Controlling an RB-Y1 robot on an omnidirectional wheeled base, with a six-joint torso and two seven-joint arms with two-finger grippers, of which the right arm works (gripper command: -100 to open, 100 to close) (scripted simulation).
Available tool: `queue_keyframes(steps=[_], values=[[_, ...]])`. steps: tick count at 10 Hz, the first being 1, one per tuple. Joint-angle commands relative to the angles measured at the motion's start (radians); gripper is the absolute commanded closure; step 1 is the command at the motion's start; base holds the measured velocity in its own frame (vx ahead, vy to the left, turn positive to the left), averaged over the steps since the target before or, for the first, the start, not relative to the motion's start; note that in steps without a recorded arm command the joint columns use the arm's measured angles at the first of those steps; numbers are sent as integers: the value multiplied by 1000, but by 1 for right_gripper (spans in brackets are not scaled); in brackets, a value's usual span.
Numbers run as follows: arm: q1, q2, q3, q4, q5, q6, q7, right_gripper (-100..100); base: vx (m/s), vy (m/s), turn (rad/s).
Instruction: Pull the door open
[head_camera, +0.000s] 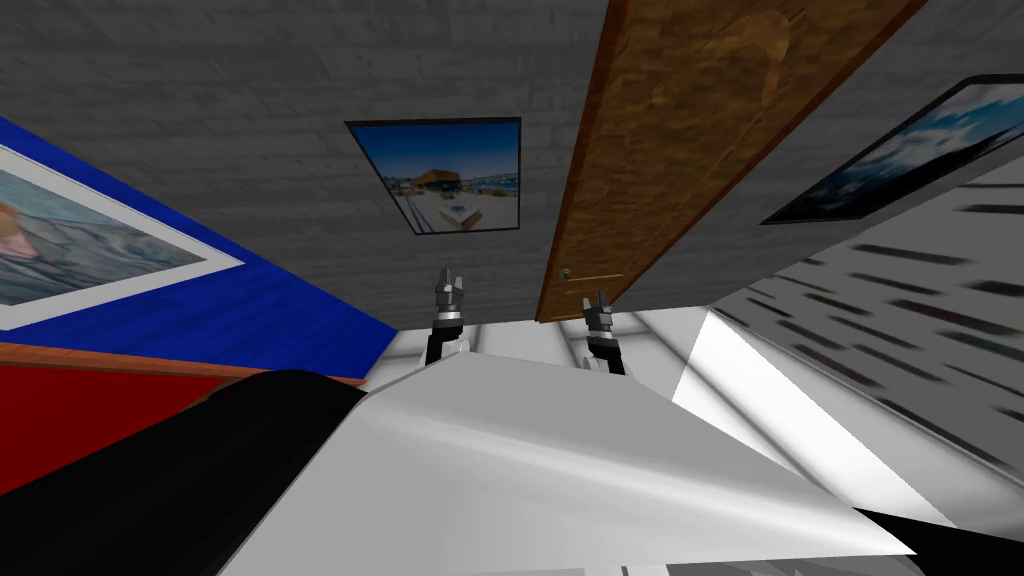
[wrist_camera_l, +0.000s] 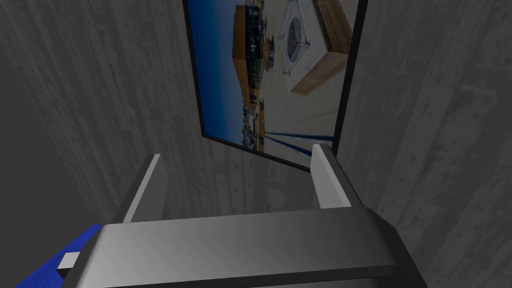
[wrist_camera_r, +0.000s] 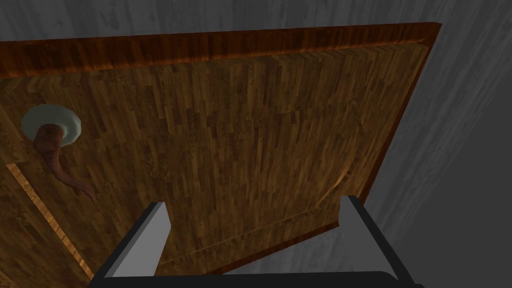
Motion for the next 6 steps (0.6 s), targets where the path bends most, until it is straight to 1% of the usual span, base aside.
queue_keyframes(steps=[1,2,3,4,5,6], values=[[-9,-7,-2,34,-2,-3,-3,-100,40,-26,51],[-23,-21,-6,73,-6,-10,-9,-100,50,-34,96],[-37,-34,-9,106,-10,-18,-15,-100,66,-53,170],[-37,-34,-9,127,-10,-18,-15,-100,52,-38,67],[-51,-48,-12,163,-13,-26,-21,-100,34,-35,70],[-51,-48,-12,174,-13,-26,-21,-100,37,-29,62]])
